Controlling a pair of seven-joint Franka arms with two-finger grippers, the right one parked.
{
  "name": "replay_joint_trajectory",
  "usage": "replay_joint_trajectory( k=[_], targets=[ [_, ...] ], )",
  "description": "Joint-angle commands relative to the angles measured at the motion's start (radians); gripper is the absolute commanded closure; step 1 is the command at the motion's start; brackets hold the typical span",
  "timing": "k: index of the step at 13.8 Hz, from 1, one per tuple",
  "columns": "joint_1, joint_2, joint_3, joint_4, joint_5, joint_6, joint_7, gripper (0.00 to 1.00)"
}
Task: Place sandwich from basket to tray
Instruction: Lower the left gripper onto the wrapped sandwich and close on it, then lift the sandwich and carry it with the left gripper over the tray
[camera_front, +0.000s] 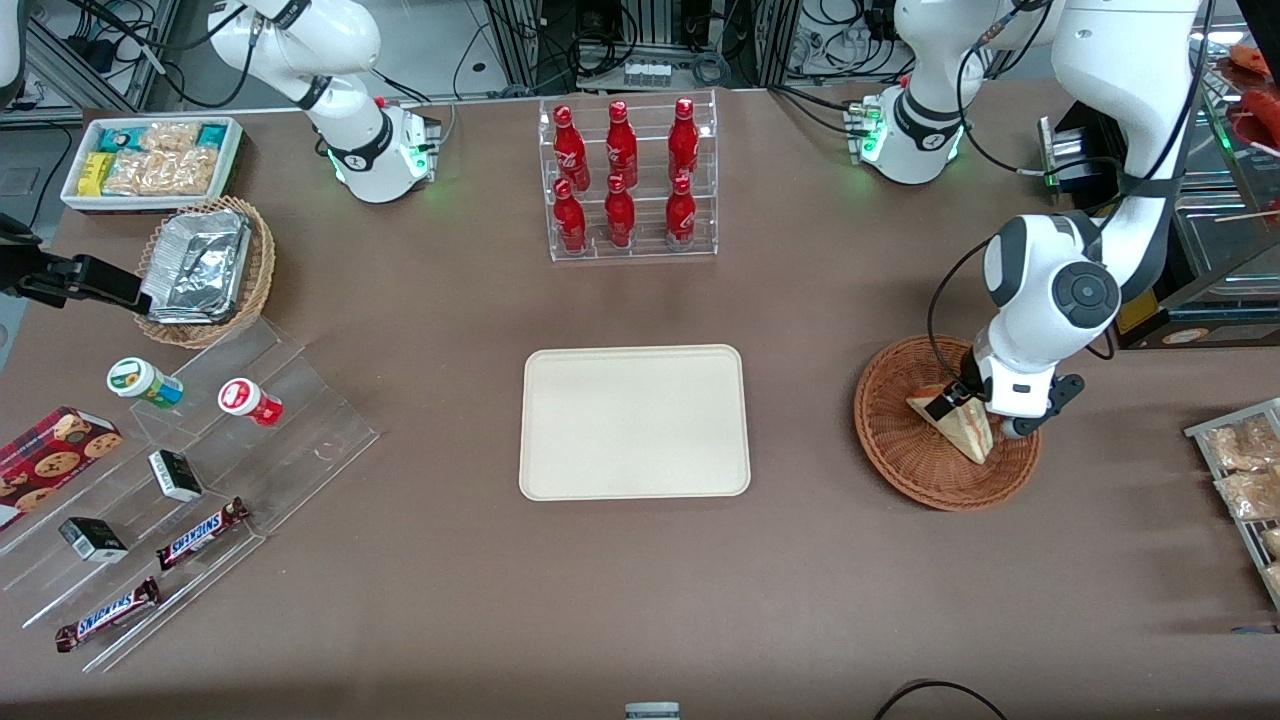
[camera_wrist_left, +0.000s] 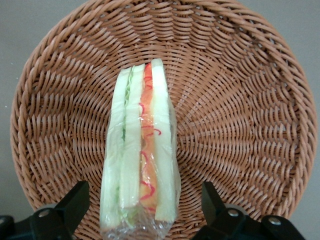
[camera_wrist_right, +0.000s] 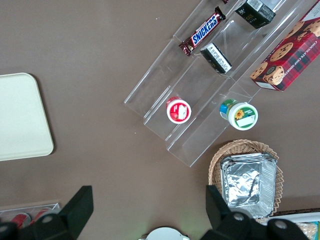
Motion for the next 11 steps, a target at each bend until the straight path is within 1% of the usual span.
replay_joint_trajectory(
  k=[1,2,3,4,7,8,10,11],
  targets=[
    [-0.002,0.012,0.007,0.011,0.027,0.009,-0.006,0.43],
    [-0.002,0.010,0.008,0.012,0.027,0.008,-0.006,0.68],
    [-0.002,0.009,0.008,0.012,0.028,0.007,-0.004,0.88],
    [-0.002,0.007,0.008,0.012,0.028,0.006,-0.003,1.00],
    [-0.002,-0.016,0.008,0.025,0.030,-0.023,-0.003,1.00],
    [-0.002,-0.039,0.008,0.051,0.038,-0.076,-0.001,1.00],
    [-0.010,-0.079,0.001,0.127,0.096,-0.245,0.002,1.00],
    [-0.016,-0.091,-0.004,0.169,0.105,-0.311,0.002,1.00]
  ],
)
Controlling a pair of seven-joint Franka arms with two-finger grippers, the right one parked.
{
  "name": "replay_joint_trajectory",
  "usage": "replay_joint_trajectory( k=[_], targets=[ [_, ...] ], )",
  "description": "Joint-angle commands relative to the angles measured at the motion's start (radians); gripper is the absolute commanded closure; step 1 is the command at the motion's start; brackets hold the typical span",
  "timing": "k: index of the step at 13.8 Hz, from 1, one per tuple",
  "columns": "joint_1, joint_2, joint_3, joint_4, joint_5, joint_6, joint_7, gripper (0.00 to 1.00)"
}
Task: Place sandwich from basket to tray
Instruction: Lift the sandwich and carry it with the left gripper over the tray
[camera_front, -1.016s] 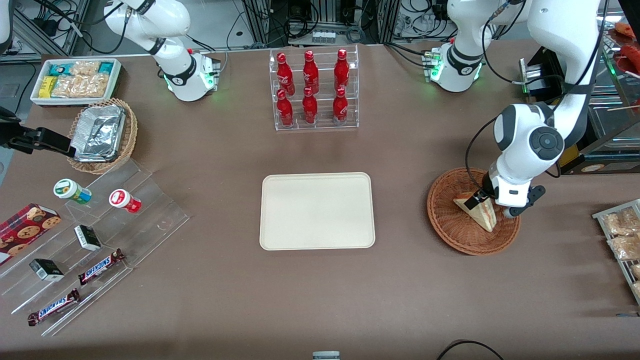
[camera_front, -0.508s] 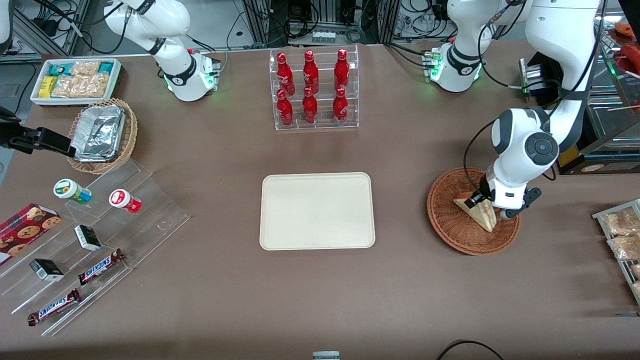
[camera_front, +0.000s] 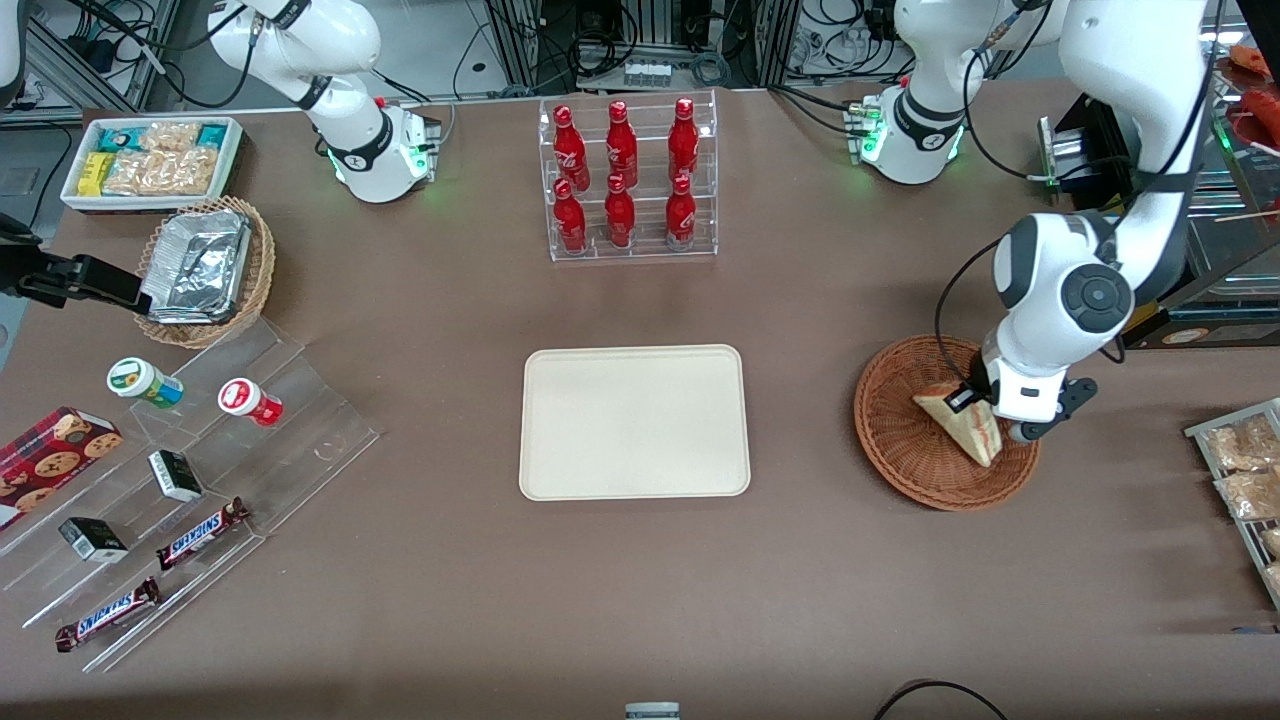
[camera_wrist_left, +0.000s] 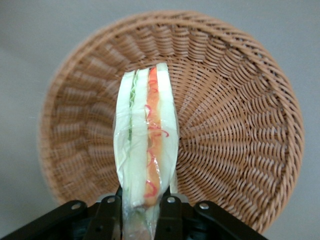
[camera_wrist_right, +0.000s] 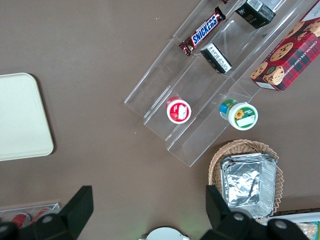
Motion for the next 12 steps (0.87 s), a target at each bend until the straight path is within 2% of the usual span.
replay_joint_trajectory(
  k=[1,5,6,8,12],
  targets=[
    [-0.037,-0.067,-0.018,0.109,0.036,-0.193,0.007,1.00],
    [-0.129,-0.066,-0.095,0.299,0.024,-0.417,0.025,1.00],
    [-0.155,-0.063,-0.127,0.318,0.008,-0.422,0.025,1.00],
    [-0.204,-0.042,-0.184,0.356,-0.082,-0.401,0.011,1.00],
    [-0.373,0.111,-0.204,0.511,-0.070,-0.396,-0.071,1.00]
  ],
)
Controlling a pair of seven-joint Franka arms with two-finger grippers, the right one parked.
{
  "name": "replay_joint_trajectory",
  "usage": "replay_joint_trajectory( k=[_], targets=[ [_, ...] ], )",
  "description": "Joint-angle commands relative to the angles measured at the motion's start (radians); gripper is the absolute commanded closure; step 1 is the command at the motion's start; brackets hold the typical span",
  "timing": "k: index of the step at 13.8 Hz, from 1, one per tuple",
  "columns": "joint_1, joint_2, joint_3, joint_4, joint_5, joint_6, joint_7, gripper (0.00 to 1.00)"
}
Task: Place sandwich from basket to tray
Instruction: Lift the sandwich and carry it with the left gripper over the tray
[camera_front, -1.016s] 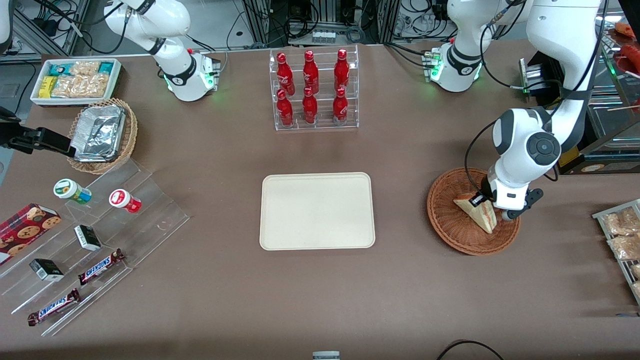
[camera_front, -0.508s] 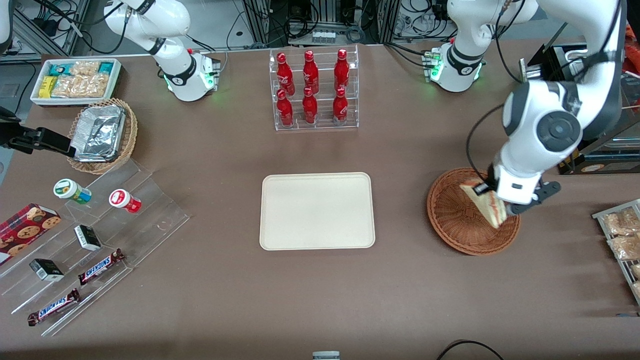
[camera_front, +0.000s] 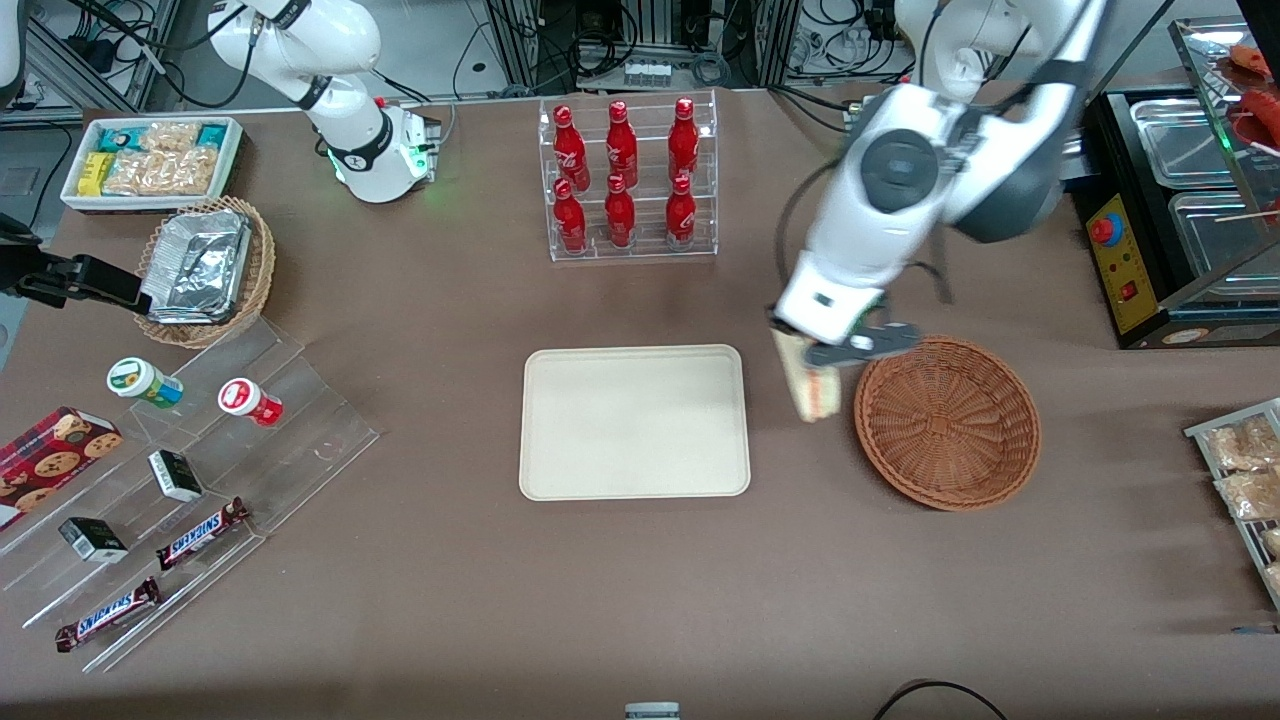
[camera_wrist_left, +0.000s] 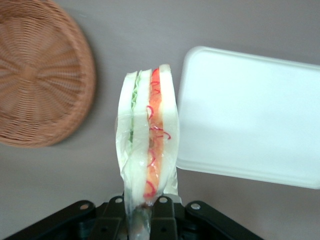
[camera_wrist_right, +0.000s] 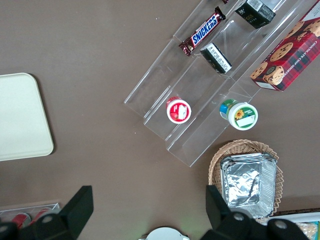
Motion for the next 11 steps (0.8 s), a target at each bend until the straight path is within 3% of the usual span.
replay_joint_trajectory(
  k=[1,3,5,7,11],
  targets=[
    [-0.093,0.164,0.008,0.159,0.008,-0.007,-0.034,1.00],
    [-0.144,0.255,0.011,0.203,0.016,0.062,-0.063,1.00],
    [-0.199,0.318,0.010,0.204,0.123,0.146,-0.182,1.00],
    [-0.219,0.373,0.010,0.207,0.181,0.203,-0.244,1.00],
    [-0.224,0.459,0.005,0.265,0.214,0.257,-0.234,1.00]
  ],
)
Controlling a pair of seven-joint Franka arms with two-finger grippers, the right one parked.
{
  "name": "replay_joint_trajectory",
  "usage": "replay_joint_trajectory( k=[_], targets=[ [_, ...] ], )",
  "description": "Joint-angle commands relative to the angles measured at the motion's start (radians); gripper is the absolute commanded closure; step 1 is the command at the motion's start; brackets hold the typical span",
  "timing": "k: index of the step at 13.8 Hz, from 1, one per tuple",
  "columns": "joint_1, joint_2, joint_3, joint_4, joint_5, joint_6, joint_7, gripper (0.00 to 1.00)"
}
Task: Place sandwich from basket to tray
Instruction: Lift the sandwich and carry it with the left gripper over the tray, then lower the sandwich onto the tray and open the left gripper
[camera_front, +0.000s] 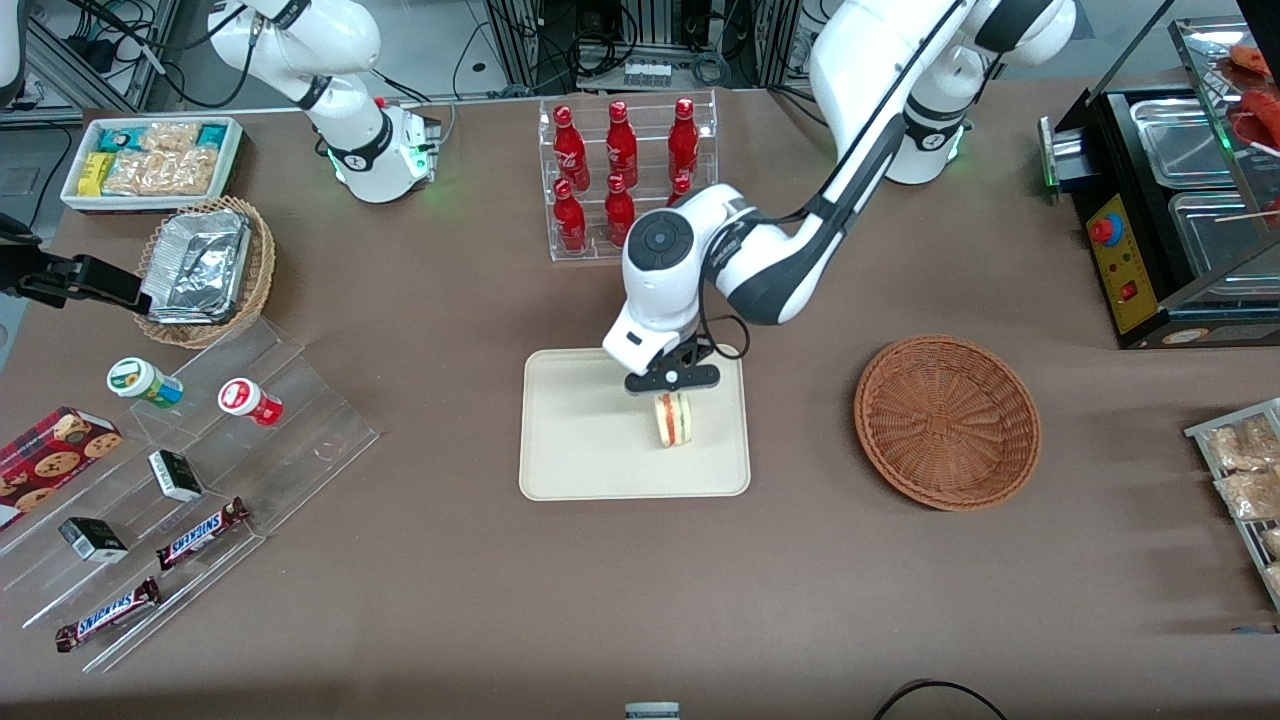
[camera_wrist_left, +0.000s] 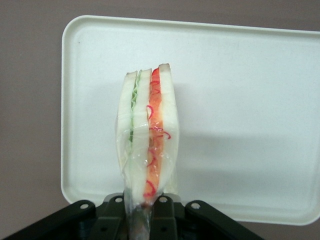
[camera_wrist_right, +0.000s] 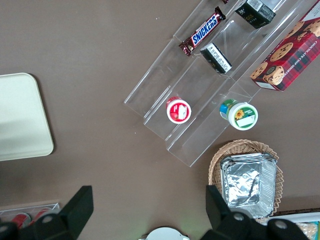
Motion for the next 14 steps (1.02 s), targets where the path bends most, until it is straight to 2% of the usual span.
replay_joint_trajectory(
  k=[1,6,7,13,14],
  targets=[
    [-0.039,0.051,0.006,0.075,0.027,0.005,-0.007,1.00],
    [-0.061,0.139,0.013,0.164,0.028,0.021,0.001,1.00],
    [-0.062,0.160,0.013,0.180,0.050,0.021,0.006,1.00],
    [-0.062,0.196,0.013,0.190,0.062,0.057,0.035,1.00],
    [-0.062,0.197,0.013,0.189,0.064,0.056,0.035,0.85]
  ],
)
